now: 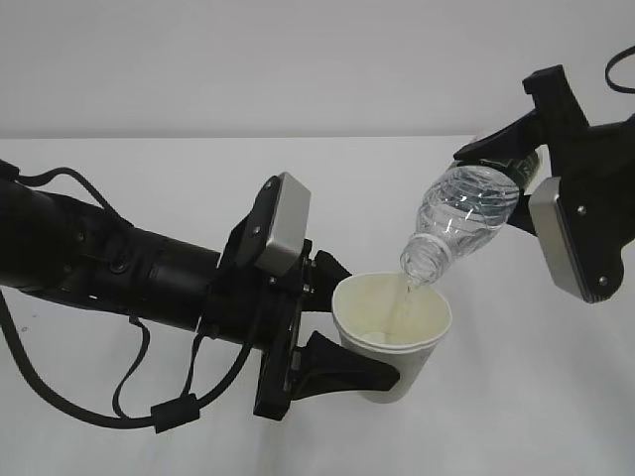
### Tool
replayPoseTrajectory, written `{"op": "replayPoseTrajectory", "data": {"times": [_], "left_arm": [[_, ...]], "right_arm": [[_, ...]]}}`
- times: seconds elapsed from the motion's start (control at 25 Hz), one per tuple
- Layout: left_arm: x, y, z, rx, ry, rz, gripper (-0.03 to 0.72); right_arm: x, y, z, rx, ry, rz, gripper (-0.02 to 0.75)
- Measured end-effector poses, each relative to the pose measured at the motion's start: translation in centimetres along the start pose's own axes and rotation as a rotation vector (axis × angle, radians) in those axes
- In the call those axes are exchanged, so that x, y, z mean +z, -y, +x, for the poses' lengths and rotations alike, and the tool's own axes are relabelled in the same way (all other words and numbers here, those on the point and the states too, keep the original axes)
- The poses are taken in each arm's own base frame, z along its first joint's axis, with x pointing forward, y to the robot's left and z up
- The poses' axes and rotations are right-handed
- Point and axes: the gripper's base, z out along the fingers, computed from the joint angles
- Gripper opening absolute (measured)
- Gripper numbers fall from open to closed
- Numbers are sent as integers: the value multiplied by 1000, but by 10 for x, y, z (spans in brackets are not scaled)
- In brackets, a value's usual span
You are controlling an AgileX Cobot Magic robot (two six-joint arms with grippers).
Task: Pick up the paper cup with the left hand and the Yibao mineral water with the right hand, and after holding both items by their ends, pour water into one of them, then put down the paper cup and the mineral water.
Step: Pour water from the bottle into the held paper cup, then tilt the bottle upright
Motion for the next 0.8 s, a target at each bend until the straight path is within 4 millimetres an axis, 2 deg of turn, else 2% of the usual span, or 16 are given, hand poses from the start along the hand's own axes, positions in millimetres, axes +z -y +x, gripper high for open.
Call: {"op": "replayPoseTrajectory", "data": {"times": [0.8], "left_arm": [[0, 0, 0, 0, 0, 0, 468]], "right_arm": [[0, 0, 0, -5, 1, -2, 435]]}}
